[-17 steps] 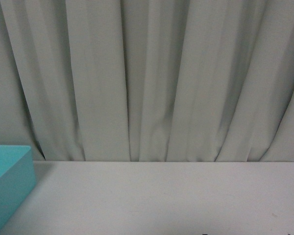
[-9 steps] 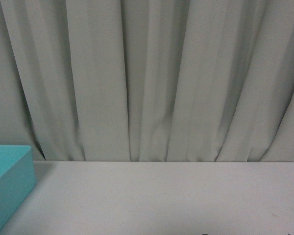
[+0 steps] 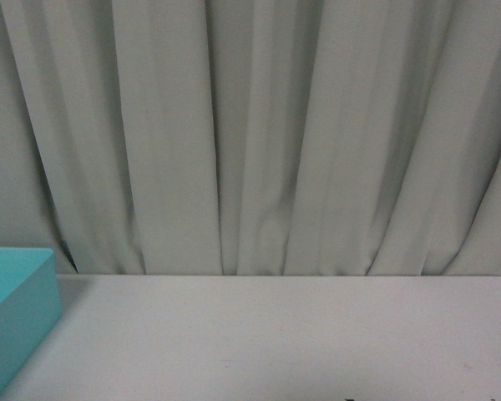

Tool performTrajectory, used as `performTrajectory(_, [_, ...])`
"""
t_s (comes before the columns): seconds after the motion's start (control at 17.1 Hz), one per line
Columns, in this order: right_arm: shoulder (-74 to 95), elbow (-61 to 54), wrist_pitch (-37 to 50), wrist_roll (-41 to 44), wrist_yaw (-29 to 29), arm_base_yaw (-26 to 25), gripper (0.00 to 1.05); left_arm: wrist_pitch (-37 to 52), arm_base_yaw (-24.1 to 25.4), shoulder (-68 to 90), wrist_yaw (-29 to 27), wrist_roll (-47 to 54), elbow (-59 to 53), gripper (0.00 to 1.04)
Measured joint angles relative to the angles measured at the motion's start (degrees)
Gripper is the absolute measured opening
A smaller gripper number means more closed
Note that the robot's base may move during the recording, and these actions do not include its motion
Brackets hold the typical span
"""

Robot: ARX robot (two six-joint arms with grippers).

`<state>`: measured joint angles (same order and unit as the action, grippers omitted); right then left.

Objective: Wind up and store yellow beetle toy

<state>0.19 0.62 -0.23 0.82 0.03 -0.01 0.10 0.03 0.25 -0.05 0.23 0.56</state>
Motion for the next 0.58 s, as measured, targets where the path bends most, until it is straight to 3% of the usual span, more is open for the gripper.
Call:
performTrajectory(0.29, [0.00, 0.00, 0.04, 0.00, -0.02, 0.00, 0.98, -0.33, 0.00, -0.13, 0.04, -0.02, 0.00, 0.02])
performTrajectory(0.35, [0.00, 0.00, 0.02, 0.00, -0.02, 0.00, 0.98, -0.35, 0.00, -0.13, 0.04, -0.07, 0.00, 0.06])
performTrajectory(0.58, [0.00, 0.00, 0.02, 0.00, -0.02, 0.00, 0.98, -0.33, 0.00, -0.13, 0.02, -0.07, 0.00, 0.54])
